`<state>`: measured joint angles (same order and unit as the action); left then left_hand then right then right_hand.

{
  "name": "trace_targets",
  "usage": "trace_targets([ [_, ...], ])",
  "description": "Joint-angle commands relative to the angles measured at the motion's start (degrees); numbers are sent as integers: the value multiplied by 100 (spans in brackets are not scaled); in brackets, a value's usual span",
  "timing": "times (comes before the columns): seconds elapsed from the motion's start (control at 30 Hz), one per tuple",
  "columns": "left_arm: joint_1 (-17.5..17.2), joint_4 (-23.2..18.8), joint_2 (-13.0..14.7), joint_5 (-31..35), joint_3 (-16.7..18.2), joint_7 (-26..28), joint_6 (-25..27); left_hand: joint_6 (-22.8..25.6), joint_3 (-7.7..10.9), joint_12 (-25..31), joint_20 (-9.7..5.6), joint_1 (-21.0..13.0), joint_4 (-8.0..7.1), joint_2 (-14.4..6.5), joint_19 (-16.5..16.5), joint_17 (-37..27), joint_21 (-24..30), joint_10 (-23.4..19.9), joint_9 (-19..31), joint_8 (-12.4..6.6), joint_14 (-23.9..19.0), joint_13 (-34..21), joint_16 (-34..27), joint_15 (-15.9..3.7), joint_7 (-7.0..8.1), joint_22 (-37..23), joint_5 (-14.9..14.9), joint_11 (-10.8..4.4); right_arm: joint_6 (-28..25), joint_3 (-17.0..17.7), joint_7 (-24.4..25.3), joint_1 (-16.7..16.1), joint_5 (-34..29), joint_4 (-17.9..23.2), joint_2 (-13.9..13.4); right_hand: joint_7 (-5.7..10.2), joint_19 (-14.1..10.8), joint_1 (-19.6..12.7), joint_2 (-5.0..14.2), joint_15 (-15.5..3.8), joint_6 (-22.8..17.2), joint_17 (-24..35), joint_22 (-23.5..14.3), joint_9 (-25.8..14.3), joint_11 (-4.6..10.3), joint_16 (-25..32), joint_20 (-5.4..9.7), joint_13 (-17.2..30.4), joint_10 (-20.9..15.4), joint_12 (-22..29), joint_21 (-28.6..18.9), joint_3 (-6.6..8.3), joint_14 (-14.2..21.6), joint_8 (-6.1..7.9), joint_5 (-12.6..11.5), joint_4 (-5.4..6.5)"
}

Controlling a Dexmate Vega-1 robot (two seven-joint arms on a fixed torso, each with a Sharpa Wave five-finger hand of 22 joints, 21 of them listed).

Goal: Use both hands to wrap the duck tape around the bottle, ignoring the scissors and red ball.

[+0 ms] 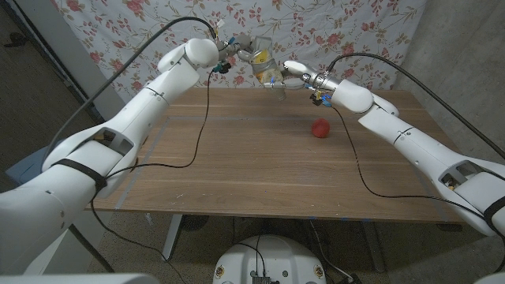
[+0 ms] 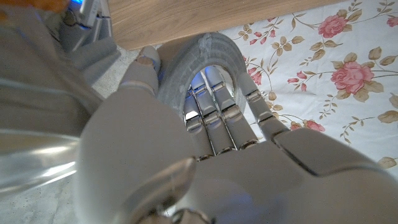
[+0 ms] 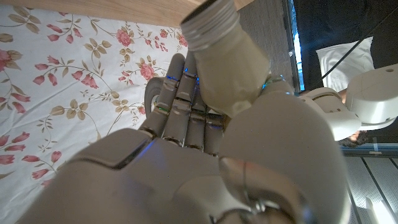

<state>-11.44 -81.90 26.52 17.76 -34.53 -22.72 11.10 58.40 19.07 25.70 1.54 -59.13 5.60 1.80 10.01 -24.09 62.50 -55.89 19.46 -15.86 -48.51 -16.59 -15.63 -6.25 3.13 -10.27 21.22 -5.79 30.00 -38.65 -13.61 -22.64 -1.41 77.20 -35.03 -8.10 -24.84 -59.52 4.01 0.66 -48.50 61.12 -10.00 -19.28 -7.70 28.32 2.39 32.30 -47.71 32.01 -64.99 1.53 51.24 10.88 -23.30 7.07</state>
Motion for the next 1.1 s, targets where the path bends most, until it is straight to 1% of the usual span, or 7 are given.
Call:
trace_targets([
  [0.03,31,-258,181,380,-267,-189,220,-18,262,81,56,-405,-190,-931,7,-20,-15,-684,0,7,-39,-1332,19,-721,-89,-31,42,-595,-131,38,62,37,24,-150,99,1048,2,-505,550,-1285,-1136,34,-31,-14,955,-15,648,41,-1235,43,22,216,430,60,-42,198],
  [0.27,-11,-592,386,738,-443,-494,622,-20,278,74,64,-442,-175,-955,10,-30,-22,-695,-25,25,-50,-1337,23,-721,-133,-35,52,-576,-801,-32,39,156,-209,-244,151,1029,1,-515,573,-1284,-1129,36,-36,2,955,-19,617,40,-1227,27,24,218,453,50,-45,194],
  [0.43,-41,-695,477,795,-476,-758,806,-20,287,63,73,-466,-165,-971,6,-37,-27,-703,-37,34,-56,-1329,26,-725,-155,-38,54,-558,-1332,-31,609,102,-749,-180,164,1024,6,-521,590,-1280,-1093,37,-42,15,975,-28,582,45,-1203,10,22,223,456,33,-41,192],
  [0.53,-44,-712,502,855,-525,-874,883,-26,293,59,77,-478,-163,-984,5,-42,-30,-699,-46,43,-64,-1335,26,-720,-181,-40,53,-555,-1696,-89,1015,48,-1247,19,101,985,26,-525,632,-1280,-1051,36,-52,30,913,-43,483,3,-1155,-45,14,243,449,17,-31,194],
  [0.6,-40,-715,513,905,-565,-938,924,-34,298,58,84,-491,-156,-992,3,-46,-32,-694,-49,49,-66,-1342,27,-725,-194,-41,52,-532,-1940,-168,1182,39,-1597,178,28,982,73,-524,641,-1276,-1030,35,-58,38,933,-61,436,11,-1132,-57,19,253,421,11,-19,196],
  [0.8,14,-647,497,983,-681,-1183,961,-35,303,56,99,-503,-157,-1011,10,-58,-33,-713,-53,55,-82,-1344,26,-722,-219,-44,45,-524,-2314,-299,1303,34,-2018,426,-93,1098,193,-493,624,-1269,-1006,24,-62,57,960,-151,388,9,-1039,-115,43,249,266,15,10,213],
  [1.1,94,-572,485,1124,-852,-1558,1000,-26,292,57,99,-547,-123,-1017,21,-102,-32,-729,-50,57,-134,-1358,-9,-727,-257,-50,19,-522,-2847,-389,1324,-59,-2497,952,-378,1145,235,-469,626,-1278,-1018,8,-61,79,974,-199,373,15,-998,-143,52,249,211,22,25,222],
])
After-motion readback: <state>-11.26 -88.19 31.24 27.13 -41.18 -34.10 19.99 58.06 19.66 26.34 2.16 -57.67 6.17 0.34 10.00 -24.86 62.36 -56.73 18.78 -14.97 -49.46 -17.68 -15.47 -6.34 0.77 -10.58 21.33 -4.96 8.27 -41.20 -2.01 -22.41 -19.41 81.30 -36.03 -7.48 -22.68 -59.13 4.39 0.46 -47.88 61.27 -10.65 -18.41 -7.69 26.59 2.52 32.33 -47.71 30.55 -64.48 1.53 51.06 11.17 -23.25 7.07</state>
